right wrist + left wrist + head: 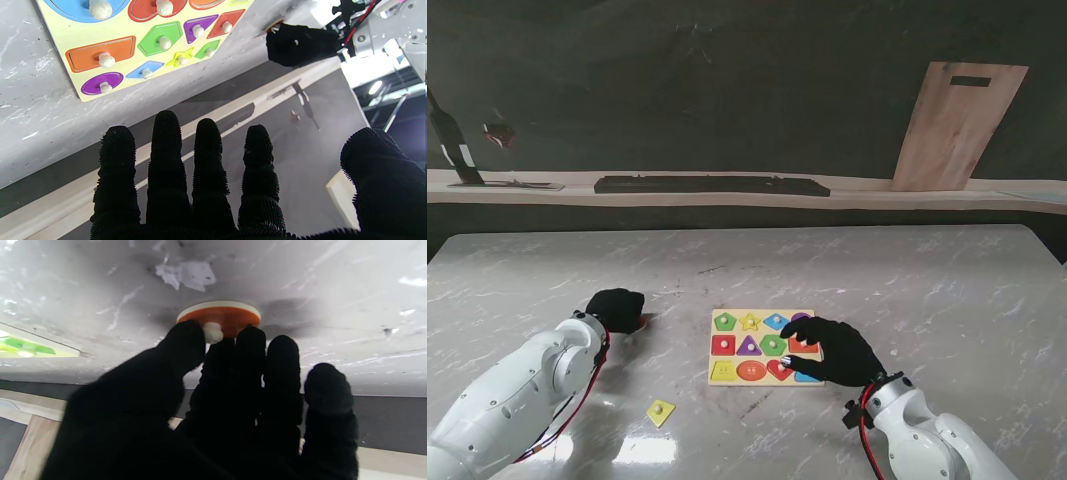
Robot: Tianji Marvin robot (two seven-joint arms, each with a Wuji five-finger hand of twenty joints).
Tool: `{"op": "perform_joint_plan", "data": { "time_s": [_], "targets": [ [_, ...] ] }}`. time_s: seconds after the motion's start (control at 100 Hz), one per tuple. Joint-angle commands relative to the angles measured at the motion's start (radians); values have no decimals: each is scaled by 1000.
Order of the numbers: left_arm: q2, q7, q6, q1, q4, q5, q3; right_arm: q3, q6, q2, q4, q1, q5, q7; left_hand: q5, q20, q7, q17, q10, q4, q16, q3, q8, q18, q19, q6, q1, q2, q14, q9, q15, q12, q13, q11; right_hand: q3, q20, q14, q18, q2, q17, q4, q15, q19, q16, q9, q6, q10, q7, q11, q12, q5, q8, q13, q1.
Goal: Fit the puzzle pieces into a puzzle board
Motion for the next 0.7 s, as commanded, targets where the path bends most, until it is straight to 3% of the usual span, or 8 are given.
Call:
{"op": "perform_joint_plan", "data": {
  "time_s": [0.0, 0.25, 0.69],
  "targets": [
    [0, -4, -4, 18, -14, 5, -8, -3, 4, -2, -6, -7, -2, -1, 39, -9, 109, 20, -1, 53, 24, 73, 55, -21, 51, -66, 5, -20, -25, 34, 33, 14, 51, 19, -26, 11, -30, -16, 27, -6, 21, 16, 18, 5, 5, -20, -8, 19, 13, 6, 23, 1, -17, 13],
    [0, -6, -3, 46, -62, 18, -42, -3, 6, -1, -6, -6, 0, 1, 29, -22, 125, 46, -10, 55, 25, 99, 75, -25, 52, -74, -4, -33, -33, 36, 30, 23, 65, 24, -27, 11, -31, -16, 27, -6, 21, 15, 19, 4, 5, -21, -9, 19, 12, 6, 22, 2, -18, 13],
    [1, 4, 29, 55, -77, 44, -30, 0, 4, -2, -5, -7, 2, 1, 33, -60, 126, 67, -10, 60, 31, 113, 62, -17, 27, -74, -8, -40, -33, 42, 14, 25, 71, 8, -27, 11, -31, -16, 26, -7, 21, 16, 18, 5, 5, -17, -9, 19, 13, 6, 23, 2, -17, 14]
  ]
}}
